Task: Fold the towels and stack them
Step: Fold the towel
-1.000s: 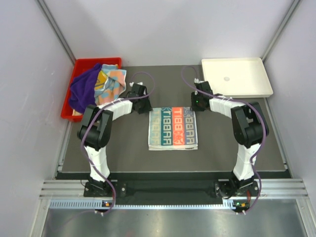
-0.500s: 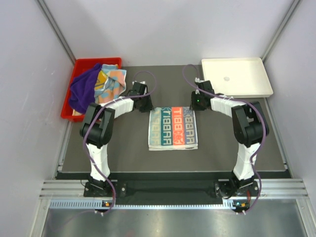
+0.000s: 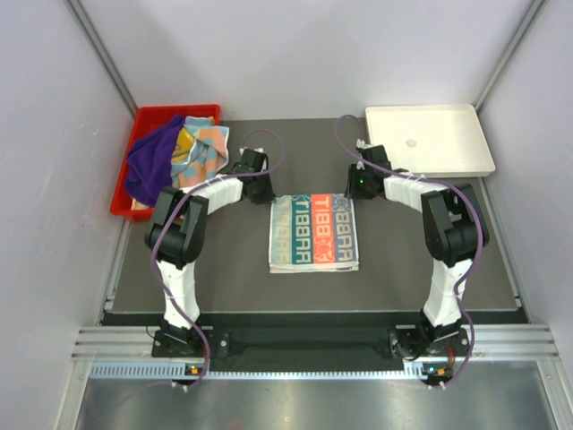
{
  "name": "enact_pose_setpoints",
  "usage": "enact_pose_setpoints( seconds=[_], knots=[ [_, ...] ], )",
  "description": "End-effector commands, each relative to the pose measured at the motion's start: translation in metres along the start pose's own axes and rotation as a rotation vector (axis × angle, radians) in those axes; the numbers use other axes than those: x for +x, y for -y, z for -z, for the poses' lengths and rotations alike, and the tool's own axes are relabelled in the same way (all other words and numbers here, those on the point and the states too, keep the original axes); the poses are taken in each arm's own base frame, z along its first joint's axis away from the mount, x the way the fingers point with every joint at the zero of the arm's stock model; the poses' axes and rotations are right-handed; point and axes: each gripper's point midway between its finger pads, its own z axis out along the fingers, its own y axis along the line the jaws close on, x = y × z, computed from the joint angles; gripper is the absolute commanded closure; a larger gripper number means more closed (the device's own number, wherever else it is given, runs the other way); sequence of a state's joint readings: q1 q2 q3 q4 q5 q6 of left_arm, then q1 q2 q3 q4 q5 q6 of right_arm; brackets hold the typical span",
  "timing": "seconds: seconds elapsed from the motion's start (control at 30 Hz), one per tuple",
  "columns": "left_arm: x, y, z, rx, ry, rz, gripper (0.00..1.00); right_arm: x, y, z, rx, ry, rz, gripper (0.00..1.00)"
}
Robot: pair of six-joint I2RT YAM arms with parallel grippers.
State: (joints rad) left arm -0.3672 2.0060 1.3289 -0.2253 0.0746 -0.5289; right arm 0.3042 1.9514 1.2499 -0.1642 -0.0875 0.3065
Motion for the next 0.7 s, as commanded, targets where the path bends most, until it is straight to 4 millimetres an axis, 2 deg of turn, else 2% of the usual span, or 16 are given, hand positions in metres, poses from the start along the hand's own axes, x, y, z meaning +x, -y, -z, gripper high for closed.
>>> enact_pose_setpoints(
  seconds=[0.0, 0.3, 0.57, 0.67],
  knots=[
    [-0.004, -0.007, 0.000, -0.041, 0.003, -0.008, 0.85, -0.010, 0.003, 0.001, 0.013, 0.037, 0.006, 0.67],
    [-0.007, -0.002, -0.003, -0.019, 0.015, 0.000, 0.92, -0.003, 0.003, -0.007, 0.005, 0.015, 0.000, 0.71],
    [-0.022, 0.004, 0.002, 0.008, 0.087, 0.006, 1.00, -0.010, -0.003, -0.010, -0.029, 0.025, -0.007, 0.86],
    [-0.031, 0.007, 0.007, 0.019, 0.132, 0.009, 1.00, -0.015, -0.006, -0.009, -0.040, 0.041, -0.009, 0.89]
  ],
)
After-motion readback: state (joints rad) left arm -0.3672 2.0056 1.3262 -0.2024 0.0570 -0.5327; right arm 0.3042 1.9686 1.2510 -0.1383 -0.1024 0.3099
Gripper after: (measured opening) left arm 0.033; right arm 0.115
